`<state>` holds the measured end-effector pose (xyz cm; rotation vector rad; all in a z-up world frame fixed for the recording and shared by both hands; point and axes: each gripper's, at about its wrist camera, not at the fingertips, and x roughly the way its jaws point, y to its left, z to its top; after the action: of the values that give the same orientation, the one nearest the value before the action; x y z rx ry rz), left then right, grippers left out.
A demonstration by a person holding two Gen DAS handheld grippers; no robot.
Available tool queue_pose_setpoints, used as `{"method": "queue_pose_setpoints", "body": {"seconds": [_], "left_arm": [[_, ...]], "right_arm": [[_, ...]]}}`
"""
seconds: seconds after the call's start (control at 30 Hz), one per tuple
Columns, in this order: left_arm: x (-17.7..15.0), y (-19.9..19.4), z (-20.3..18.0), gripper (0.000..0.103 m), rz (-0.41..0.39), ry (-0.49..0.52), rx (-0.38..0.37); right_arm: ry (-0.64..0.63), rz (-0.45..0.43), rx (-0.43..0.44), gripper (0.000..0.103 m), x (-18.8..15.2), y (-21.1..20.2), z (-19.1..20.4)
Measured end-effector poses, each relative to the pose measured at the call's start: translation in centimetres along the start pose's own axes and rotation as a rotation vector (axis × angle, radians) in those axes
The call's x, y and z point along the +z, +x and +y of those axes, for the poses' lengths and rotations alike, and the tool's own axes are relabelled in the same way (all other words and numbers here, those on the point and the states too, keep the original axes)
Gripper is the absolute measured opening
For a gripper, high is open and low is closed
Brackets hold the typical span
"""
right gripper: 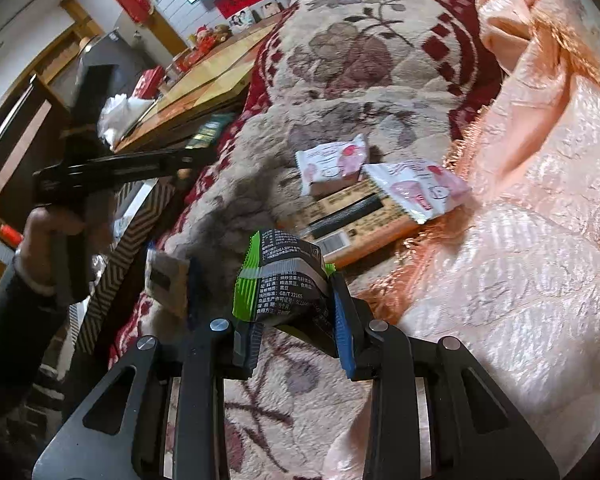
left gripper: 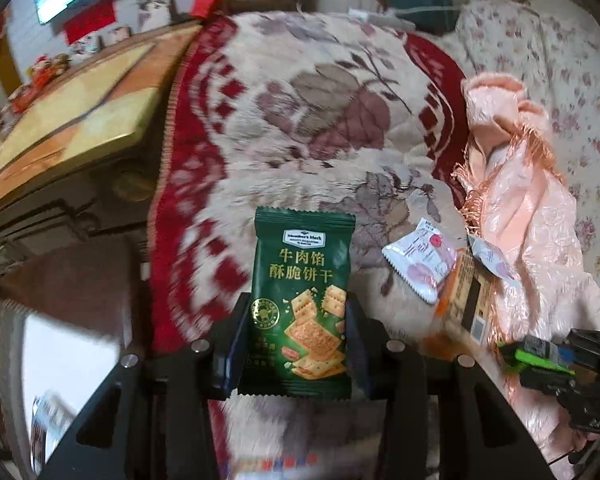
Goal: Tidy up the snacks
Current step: 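Grasp the green cracker packet with the left tool, then carry the cracker packet with the left tool while the right tool carries the green-black packet over the tray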
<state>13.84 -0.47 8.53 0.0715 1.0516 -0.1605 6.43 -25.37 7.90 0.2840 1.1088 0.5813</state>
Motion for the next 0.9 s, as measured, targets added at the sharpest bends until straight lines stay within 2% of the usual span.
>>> {"method": "queue_pose_setpoints", "body": {"seconds": [0.13, 0.2, 0.43, 0.67, 0.9], "left_arm": [[-2.6, -3.0, 0.8, 0.047, -0.021, -0.053, 0.004], [-3.8, -4.1, 1.0, 0.047, -0.033, -0.071, 0.031], [-8.1, -7.4, 2.2, 0.047, -0.063, -0.142, 0.060], [-11.2, -9.5, 3.3, 0.047, -0.074, -0.195, 0.084], [-13.1, -10.3, 4.1, 0.047, -0.077, -0.235, 0.097]], "right_arm": [[-0.017, -0.017, -0.008, 0.030, 0.1, -0.2, 2.0], [-0.030, -0.023, -0.004, 0.030, 0.1, -0.2, 3.3], [-0.121, -0.007, 0.017, 0.030, 0.0, 0.2, 8.7], [-0.186, 0.030, 0.050, 0.030, -0.9, 1.4, 13.2], [-0.229, 0.060, 0.065, 0.029, -1.8, 2.2, 15.9]]}}
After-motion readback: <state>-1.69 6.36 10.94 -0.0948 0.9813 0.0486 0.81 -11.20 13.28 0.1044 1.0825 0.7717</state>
